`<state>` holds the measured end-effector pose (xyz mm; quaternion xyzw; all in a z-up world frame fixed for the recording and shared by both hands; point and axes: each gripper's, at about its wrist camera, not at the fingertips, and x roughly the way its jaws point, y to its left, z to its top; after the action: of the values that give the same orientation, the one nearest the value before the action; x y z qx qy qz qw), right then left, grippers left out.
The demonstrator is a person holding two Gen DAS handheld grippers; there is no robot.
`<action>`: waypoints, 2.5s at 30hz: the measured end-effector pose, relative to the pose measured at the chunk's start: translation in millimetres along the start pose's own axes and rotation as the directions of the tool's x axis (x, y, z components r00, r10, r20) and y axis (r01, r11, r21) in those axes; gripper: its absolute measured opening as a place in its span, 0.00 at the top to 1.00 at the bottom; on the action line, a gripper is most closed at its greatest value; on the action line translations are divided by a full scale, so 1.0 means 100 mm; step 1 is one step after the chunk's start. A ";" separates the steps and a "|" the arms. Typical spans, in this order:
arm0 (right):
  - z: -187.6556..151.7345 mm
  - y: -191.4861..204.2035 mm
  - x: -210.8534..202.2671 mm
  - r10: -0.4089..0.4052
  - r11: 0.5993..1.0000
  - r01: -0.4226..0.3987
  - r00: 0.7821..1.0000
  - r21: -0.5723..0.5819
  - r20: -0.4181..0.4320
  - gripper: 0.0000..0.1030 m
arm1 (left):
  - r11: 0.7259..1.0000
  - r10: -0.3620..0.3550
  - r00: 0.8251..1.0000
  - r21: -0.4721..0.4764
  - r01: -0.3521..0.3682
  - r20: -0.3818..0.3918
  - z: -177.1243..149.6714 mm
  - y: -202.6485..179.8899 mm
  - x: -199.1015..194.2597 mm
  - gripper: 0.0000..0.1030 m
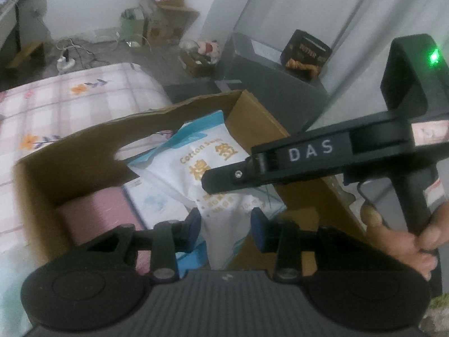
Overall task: Organize soft objects
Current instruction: 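Open the right gripper to drop the cotton swab bag into the box, then move the right gripper back to the pile and lower onto the pink plush bunny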
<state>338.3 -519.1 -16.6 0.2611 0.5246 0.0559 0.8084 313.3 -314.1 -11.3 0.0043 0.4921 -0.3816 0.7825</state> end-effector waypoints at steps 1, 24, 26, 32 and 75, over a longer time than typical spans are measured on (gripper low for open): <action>0.04 -0.05 0.03 -0.015 1.000 0.015 1.000 -0.002 0.006 0.61 | 1.000 0.000 1.000 0.000 0.000 -0.004 0.02 -0.01 0.07 0.56; -0.07 0.01 -0.27 -0.028 0.998 0.035 0.991 -0.048 0.128 0.58 | 0.992 0.128 0.985 -0.002 -0.129 0.113 -0.18 0.10 -0.82 0.25; -0.17 0.16 -0.41 -0.007 0.997 0.017 0.989 -0.070 0.146 0.51 | 0.993 0.120 0.982 -0.003 -0.120 0.143 -0.27 0.11 -1.06 0.20; -0.52 0.66 -0.80 0.015 0.983 0.023 0.979 -0.184 0.203 0.30 | 0.990 0.142 0.956 -0.031 -0.138 0.258 -0.71 0.21 -1.78 0.14; -2.17 3.01 0.13 0.316 0.862 -0.207 0.933 -0.462 0.172 0.02 | 0.805 0.582 0.715 -0.393 -0.444 0.387 -3.06 1.54 -3.05 0.03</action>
<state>209.0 -177.5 50.0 0.1475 0.3556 0.2498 0.8885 102.8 93.3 10.0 -0.0621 0.3037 -0.0639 0.9486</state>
